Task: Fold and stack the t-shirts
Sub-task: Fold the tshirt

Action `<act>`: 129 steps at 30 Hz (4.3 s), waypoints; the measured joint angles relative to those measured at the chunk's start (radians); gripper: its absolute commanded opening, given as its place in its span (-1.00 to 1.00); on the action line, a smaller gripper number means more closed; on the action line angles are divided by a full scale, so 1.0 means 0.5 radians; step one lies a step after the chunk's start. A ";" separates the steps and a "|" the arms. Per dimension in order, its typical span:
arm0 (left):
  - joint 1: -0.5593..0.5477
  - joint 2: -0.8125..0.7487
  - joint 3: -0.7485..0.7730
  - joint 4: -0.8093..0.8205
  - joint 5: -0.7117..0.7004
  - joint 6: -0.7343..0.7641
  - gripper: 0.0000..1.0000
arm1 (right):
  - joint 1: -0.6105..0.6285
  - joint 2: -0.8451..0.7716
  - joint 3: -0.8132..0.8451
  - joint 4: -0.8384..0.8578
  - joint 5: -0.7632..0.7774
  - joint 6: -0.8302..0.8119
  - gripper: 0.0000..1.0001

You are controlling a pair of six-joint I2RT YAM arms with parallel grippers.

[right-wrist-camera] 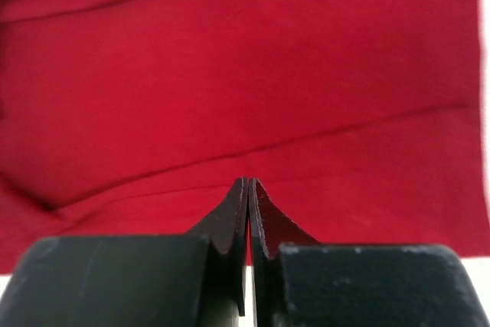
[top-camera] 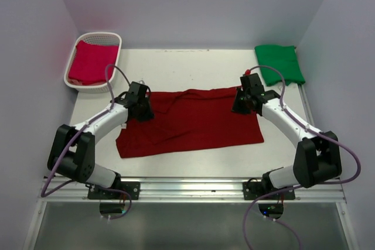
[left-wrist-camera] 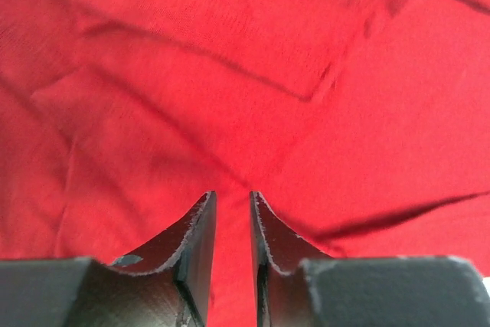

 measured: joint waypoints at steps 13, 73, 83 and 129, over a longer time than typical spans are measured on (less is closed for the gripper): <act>-0.029 0.224 0.098 0.156 0.067 -0.022 -0.46 | 0.095 0.156 0.073 0.296 -0.340 -0.092 -1.00; -0.222 -0.388 -0.502 -0.004 0.055 -0.269 -0.42 | 0.108 0.272 -0.011 0.304 -0.263 -0.138 -1.00; -0.223 -0.242 -0.507 0.024 0.058 -0.253 -0.43 | 0.108 0.272 -0.011 0.304 -0.263 -0.139 -1.00; -0.246 0.192 0.079 0.042 -0.005 0.034 -1.00 | 0.108 0.272 -0.012 0.303 -0.260 -0.141 -1.00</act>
